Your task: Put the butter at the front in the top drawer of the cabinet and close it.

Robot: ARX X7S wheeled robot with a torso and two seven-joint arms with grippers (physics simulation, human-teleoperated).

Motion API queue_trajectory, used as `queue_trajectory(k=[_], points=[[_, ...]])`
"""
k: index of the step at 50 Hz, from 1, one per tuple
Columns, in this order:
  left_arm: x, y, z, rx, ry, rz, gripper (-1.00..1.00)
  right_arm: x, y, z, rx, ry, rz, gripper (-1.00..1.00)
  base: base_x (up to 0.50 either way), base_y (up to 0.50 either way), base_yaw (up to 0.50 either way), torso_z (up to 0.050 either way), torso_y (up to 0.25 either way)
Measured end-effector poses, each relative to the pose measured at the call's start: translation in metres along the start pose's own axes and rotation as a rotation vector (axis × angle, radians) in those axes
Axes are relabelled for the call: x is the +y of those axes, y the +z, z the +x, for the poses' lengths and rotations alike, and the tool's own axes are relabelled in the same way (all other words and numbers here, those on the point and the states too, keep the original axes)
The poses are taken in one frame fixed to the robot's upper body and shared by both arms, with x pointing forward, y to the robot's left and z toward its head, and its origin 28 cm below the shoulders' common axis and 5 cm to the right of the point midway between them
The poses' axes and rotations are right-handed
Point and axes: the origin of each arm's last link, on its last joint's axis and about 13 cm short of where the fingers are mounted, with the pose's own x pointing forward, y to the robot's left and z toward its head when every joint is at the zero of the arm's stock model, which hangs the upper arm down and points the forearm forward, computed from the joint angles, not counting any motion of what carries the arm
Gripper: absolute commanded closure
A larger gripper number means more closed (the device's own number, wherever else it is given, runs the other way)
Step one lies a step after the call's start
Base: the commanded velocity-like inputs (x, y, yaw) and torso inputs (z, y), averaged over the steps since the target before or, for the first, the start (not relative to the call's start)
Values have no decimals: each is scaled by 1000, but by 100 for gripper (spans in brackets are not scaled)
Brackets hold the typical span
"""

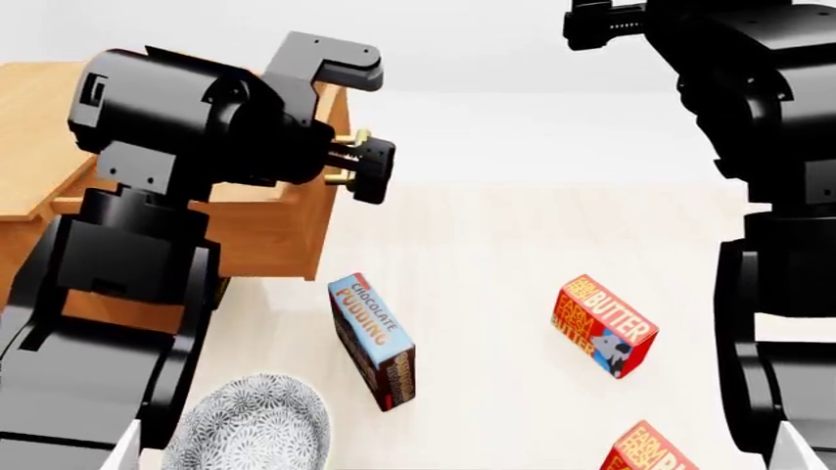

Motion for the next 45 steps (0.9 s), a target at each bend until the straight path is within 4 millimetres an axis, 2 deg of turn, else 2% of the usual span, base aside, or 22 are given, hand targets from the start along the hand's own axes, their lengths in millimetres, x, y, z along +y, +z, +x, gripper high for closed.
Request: queue_trajectory(k=[7,15,23,37,45], points=[[3,15,-12,-40,-14,9,-100,-1,-1,-1,1,-1,1,-100,0,-2,-3,0,3],[3,43,-38,-156,-115,14,-100,-2,-3,-2,3,-1,4,-100,0,0,0,0,0],[12,58,-60,-233,-135,17,-100,-2,-3,-5,3,4,7,-100,0,0,0,0,0],[41,60,-82,-367,-67,13,-100,-12,-1,-16,2,13,5,-100,0,0,0,0,0],[58,54,-85,-502,18,-1,-100,-24,-8,-31,45,45,-23,-100,0,0,0,0,0]])
